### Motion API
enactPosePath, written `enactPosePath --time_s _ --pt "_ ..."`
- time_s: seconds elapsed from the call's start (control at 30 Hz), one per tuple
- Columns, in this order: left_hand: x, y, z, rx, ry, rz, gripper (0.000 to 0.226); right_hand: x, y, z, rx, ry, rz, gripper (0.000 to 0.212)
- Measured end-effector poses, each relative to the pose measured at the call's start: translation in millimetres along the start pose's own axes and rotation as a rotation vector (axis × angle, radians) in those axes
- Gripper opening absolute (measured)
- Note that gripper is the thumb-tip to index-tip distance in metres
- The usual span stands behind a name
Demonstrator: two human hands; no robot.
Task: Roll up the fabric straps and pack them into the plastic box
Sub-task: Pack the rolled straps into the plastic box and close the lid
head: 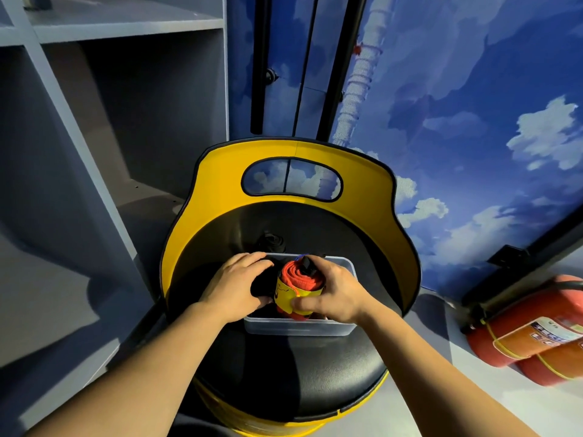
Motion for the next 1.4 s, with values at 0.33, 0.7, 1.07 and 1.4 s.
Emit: enactPosePath --time_s 0.33,0.7,1.07,1.4 --pt "-4.3 -0.2 0.3 -0.002 0.013 0.015 0.080 -9.3 -1.6 -4.6 0.140 0.111 -0.295 0.085" --pt "-3.2 5.3 -0.2 0.047 0.015 -0.002 0.073 -9.0 4.6 -11.6 0.208 0.036 -0.289 0.075" --pt "-6.9 6.6 -2.0 0.087 0.047 -0.034 0.072 -3.0 7.1 0.5 0.153 -0.075 -0.252 0.065" --pt "-7.7 8.1 -1.0 0.096 0.074 -0.041 0.070 -2.6 7.2 2.4 0.117 -0.119 -0.252 0.068"
Point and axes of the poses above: each hand's wrist, its own z-axis towards the middle knuckle, its own x-axis out of the back of the hand, y = z × x, the point moved 1 cm from there along z, towards the middle knuckle, and after that the axes turned 2 degrees about -y, right-handed, at the moved point
